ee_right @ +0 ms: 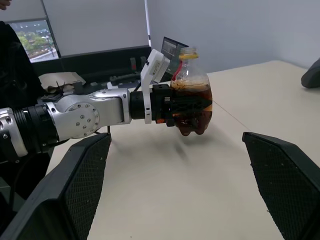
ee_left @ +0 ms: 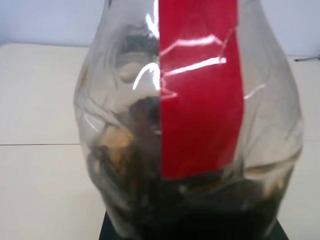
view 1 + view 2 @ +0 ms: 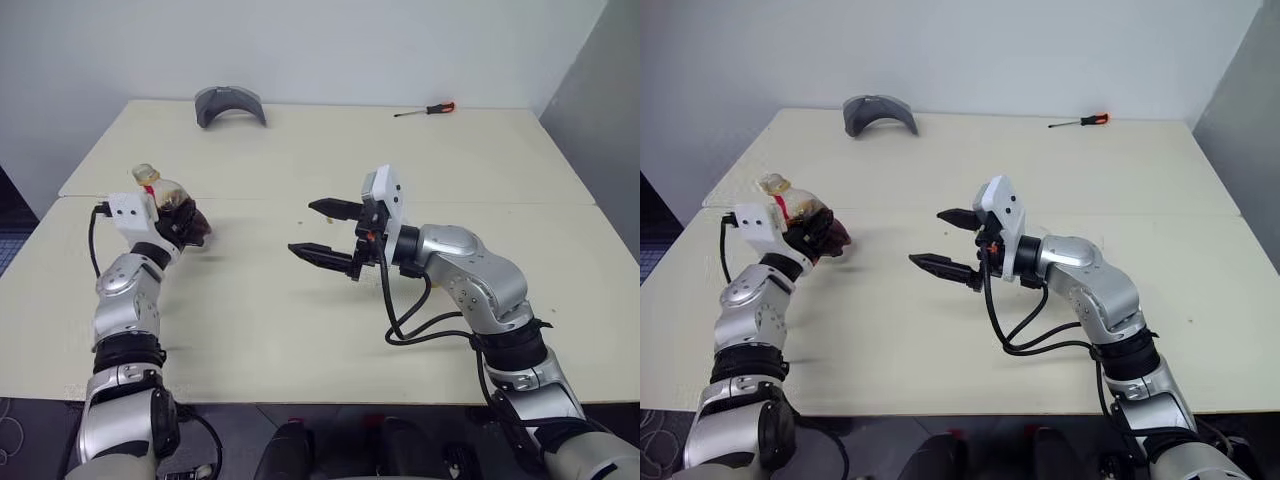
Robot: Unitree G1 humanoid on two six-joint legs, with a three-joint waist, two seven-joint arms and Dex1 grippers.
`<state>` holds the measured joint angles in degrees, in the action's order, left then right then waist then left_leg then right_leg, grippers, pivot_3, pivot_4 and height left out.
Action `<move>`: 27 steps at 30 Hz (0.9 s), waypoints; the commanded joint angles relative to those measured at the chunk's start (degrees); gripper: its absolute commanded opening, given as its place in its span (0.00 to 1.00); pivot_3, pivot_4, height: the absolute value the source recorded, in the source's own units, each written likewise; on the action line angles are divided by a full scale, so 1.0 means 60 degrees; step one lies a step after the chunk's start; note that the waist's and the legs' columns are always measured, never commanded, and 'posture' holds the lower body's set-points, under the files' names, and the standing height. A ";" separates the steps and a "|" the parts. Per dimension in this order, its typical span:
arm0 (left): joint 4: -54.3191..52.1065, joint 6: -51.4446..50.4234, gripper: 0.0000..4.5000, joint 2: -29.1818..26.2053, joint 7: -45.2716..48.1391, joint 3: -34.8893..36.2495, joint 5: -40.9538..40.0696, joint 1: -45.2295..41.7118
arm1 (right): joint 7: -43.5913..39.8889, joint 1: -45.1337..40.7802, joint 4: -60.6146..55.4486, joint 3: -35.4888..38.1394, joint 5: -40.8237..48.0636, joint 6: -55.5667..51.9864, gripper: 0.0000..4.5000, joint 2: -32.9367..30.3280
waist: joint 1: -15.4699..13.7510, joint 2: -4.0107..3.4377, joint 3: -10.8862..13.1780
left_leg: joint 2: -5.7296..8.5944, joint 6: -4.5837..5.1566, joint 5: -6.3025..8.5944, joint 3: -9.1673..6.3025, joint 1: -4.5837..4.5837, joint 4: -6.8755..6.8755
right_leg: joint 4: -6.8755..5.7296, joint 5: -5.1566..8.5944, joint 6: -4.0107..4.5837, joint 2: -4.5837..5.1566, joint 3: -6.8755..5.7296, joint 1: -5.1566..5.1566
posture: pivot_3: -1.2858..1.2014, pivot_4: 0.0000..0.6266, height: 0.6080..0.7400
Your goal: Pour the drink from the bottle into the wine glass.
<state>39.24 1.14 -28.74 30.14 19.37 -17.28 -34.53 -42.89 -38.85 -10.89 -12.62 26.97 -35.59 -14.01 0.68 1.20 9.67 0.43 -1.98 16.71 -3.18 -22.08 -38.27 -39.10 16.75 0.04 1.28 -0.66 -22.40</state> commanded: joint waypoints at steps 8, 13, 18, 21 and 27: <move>0.0158 0.0934 0.17 0.0042 -0.0270 -0.0457 0.0658 0.0297 | 0.0318 0.0012 -0.0110 0.0221 -0.0089 0.0195 1.00 0.0273 | 0.0151 0.0000 0.0000 | -0.0002 0.0003 0.0001 0.0001 0.0004 0.0004 | -0.0005 0.0000 0.0000 0.0000 0.0002 -0.0002 | 0.52 0.24 1.00; 0.0032 0.0863 0.54 0.0084 -0.0318 -0.0486 0.0637 0.0360 | 0.0295 -0.0045 -0.0012 0.0244 -0.0100 0.0230 1.00 0.0315 | 0.0151 0.0002 -0.0002 | -0.0001 0.0004 0.0002 0.0001 0.0005 0.0004 | -0.0005 0.0000 0.0000 0.0001 0.0003 -0.0001 | 0.52 0.24 1.00; -0.0591 0.0443 0.88 0.0094 -0.0706 -0.0366 0.0535 0.0727 | 0.0262 -0.0091 0.0059 0.0270 -0.0083 0.0265 1.00 0.0319 | 0.0153 0.0002 -0.0002 | -0.0002 0.0027 0.0015 0.0001 0.0005 0.0005 | -0.0006 0.0000 0.0000 0.0000 0.0004 -0.0002 | 0.52 0.24 1.00; -0.2309 -0.0347 1.00 0.0089 -0.0973 -0.0122 0.0202 0.1747 | 0.0264 -0.0045 0.0014 0.0286 -0.0081 0.0244 1.00 0.0276 | 0.0187 0.0002 -0.0002 | -0.0003 0.0027 0.0015 0.0003 0.0005 0.0006 | -0.0004 0.0000 0.0000 0.0001 0.0010 -0.0003 | 0.52 0.24 1.00; -0.6785 -0.2498 1.00 0.0051 -0.1577 0.0663 -0.0665 0.4617 | 0.0260 0.0270 -0.0312 0.0332 -0.0019 0.0093 1.00 0.0051 | 0.0206 0.0003 -0.0003 | -0.0012 0.0030 0.0018 0.0005 0.0011 0.0019 | -0.0001 -0.0001 0.0002 0.0001 0.0018 -0.0005 | 0.52 0.24 1.00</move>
<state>6.39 -10.90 -27.84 21.83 20.39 -18.83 -8.69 -41.16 -37.53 -10.28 -11.87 26.05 -35.37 -13.31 1.92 1.22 9.65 0.34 -1.78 16.83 -3.14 -22.02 -38.13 -39.06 16.75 0.05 1.29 -0.53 -22.44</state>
